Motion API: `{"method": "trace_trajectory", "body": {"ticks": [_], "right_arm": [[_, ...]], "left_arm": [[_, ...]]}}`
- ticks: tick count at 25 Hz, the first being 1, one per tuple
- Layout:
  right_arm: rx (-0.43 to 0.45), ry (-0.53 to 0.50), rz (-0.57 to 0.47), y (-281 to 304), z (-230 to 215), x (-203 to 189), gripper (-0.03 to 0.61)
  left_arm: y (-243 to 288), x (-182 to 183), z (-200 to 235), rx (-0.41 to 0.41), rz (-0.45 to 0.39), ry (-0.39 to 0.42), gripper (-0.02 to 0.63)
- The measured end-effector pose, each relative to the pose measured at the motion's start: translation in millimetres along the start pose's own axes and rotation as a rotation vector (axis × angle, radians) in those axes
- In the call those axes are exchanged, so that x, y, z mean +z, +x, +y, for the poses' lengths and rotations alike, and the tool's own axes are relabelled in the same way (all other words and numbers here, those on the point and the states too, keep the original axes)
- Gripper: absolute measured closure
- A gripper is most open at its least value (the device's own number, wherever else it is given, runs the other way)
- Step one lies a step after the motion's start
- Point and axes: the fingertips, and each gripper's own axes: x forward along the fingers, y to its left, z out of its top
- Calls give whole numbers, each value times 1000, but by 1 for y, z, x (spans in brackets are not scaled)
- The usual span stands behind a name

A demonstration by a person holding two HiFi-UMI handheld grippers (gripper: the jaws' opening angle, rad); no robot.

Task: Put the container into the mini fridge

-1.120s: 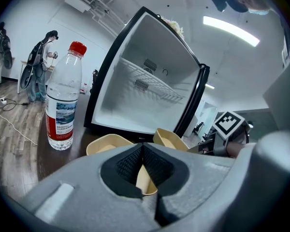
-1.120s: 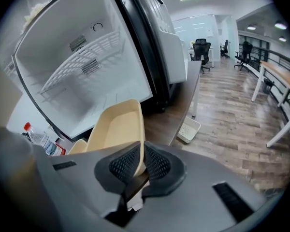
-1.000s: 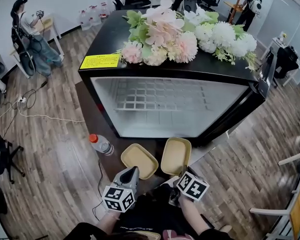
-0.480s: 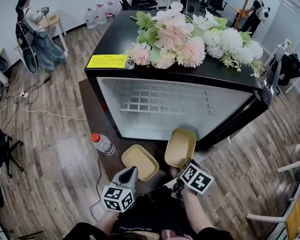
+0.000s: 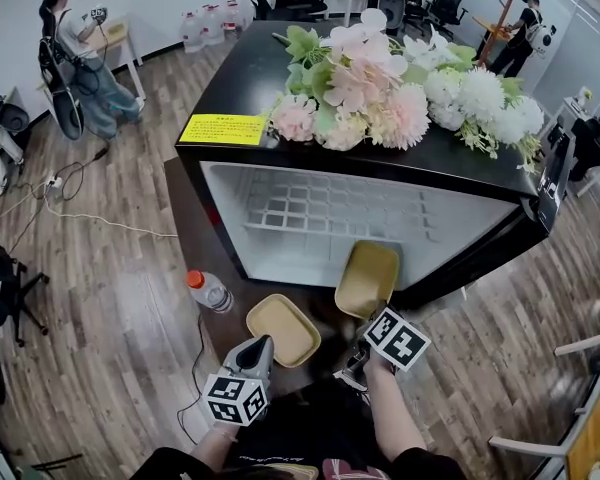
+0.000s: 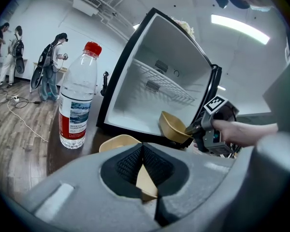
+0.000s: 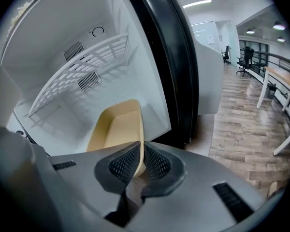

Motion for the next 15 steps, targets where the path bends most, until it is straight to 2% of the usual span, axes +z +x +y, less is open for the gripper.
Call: {"method": "trace_trajectory", "body": {"ticks": [15], "right_arm": [[-29, 1, 7, 44, 10, 27, 551]], "left_arm": [[1, 3, 19, 98, -13, -19, 606]]}}
